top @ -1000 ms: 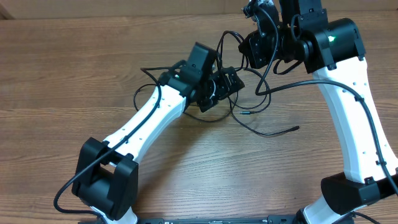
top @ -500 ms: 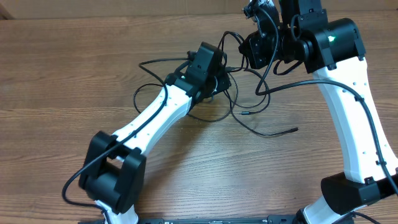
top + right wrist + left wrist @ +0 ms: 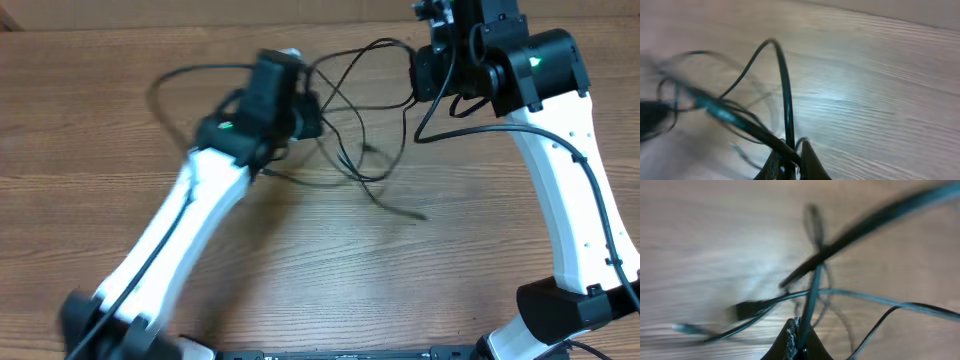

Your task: Untangle cables

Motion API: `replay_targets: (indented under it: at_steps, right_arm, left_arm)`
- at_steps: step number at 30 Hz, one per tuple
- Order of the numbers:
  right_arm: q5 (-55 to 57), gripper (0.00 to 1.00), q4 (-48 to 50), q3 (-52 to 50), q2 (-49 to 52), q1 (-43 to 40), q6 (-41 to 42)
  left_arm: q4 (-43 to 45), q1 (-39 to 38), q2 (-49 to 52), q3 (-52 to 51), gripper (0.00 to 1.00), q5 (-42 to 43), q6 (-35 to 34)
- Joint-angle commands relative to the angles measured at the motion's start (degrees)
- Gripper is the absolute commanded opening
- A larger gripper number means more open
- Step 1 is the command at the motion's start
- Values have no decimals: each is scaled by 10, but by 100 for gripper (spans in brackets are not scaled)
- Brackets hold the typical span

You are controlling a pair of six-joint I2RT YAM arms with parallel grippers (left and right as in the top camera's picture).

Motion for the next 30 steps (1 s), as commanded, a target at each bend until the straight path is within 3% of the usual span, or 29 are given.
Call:
replay_targets:
  at_steps: [1,9,13,26,30]
  right_arm:
    - [74,4,3,15,-11,-36,63]
    - [73,4,-6,15,-11,-140,66]
    - [74,4,-18,15,-11,-183,65]
    - [106,4,-37,15,-11,-351,65]
    - [72,4,-36,15,-11,-366,62]
  left_arm:
    - [-33,33,-77,11,5,-96,28]
    - [-76,100,-149,11,12,-151,60]
    - [-89,119,-149,11,12,-161,75]
    - [-104,163,-150,11,13,-312,93]
    - [-104,169,-149,11,13,-302,92]
